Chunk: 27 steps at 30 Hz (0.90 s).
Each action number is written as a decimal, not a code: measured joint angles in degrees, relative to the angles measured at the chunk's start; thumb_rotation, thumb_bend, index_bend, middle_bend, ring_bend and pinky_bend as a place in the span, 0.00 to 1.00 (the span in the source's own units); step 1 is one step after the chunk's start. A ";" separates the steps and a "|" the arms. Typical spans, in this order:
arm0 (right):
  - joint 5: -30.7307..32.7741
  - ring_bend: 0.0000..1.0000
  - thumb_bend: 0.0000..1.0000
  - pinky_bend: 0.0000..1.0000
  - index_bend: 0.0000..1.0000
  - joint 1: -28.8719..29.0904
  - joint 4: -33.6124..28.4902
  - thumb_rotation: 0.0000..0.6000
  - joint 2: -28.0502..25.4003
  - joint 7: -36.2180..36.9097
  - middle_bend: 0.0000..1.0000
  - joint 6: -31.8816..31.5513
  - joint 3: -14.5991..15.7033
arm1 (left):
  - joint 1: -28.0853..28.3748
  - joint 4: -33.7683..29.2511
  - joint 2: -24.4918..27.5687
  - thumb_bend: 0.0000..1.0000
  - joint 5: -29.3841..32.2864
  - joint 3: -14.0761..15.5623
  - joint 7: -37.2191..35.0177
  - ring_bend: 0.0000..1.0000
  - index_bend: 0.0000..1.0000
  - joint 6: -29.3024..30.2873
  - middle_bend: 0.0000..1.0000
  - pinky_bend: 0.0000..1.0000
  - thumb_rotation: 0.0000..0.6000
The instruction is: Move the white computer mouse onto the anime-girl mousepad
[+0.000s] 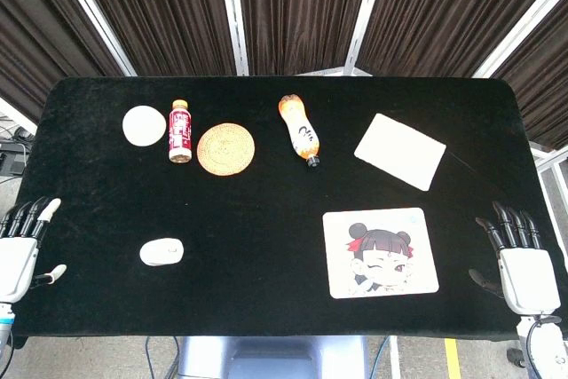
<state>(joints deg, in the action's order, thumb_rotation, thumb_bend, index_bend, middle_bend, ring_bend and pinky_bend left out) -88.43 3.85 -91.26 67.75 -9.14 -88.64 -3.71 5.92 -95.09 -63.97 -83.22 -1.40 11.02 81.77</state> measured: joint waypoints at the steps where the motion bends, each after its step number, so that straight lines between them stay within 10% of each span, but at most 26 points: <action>1: -0.16 0.00 0.01 0.00 0.18 0.01 0.17 1.00 0.09 0.01 0.00 -0.14 -0.03 | 0.04 0.00 0.00 0.12 0.06 0.03 -0.02 0.00 0.00 -0.18 0.00 0.00 1.00; 27: -1.72 0.00 0.02 0.00 0.18 0.25 1.75 1.00 1.19 0.60 0.00 -0.67 0.06 | 0.41 -0.38 -0.38 0.13 1.20 0.25 1.35 0.00 0.00 -1.38 0.00 0.00 1.00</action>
<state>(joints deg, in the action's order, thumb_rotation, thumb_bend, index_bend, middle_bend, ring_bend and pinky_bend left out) -90.15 4.10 -89.51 68.94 -8.54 -89.31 -3.66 6.33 -95.47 -64.34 -82.02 -1.14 12.37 80.39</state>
